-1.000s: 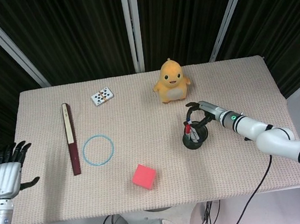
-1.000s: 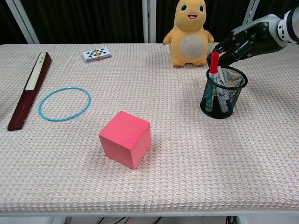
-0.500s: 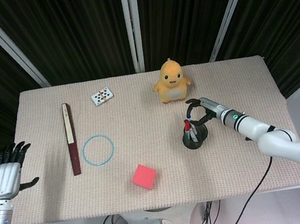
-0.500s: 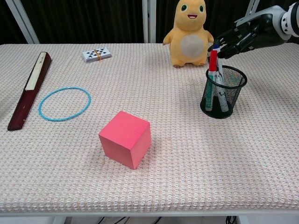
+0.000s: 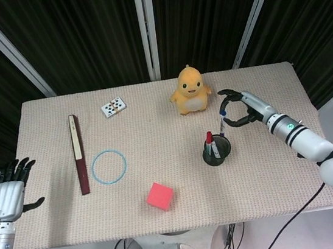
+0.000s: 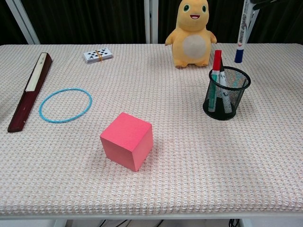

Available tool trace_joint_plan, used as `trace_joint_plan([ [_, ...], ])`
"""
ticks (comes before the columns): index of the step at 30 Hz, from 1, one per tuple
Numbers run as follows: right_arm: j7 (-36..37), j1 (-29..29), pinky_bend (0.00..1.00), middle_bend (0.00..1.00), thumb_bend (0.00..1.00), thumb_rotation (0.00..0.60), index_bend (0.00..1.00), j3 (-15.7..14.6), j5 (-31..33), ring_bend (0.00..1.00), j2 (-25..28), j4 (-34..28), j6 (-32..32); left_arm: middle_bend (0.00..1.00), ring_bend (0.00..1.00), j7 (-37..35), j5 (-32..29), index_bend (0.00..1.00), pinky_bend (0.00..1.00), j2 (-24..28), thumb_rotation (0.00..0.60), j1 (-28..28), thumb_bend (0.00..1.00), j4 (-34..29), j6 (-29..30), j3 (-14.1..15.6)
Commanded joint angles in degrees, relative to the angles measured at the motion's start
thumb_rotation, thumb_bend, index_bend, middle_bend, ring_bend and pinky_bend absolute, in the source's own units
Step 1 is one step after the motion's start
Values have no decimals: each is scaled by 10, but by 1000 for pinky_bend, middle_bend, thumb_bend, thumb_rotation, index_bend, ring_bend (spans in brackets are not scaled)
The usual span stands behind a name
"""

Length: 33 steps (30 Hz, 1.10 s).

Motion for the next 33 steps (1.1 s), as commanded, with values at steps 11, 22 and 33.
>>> trace_joint_plan([
  [11, -133, 34, 0, 98, 364, 600, 704, -157, 41, 0, -36, 89, 116, 63, 0, -8, -3, 128, 42, -3, 600, -1, 62, 8, -8, 2],
  [22, -207, 110, 0, 60, 347, 600, 504, -230, 131, 0, -114, 151, 140, 63, 0, -6, -13, 128, 41, 2, 600, 3, 62, 5, -9, 0],
  [33, -163, 74, 0, 0, 134, 600, 0, -203, 36, 0, -103, 89, 218, 63, 0, -11, -13, 129, 41, 2, 600, 4, 61, 8, -8, 0],
])
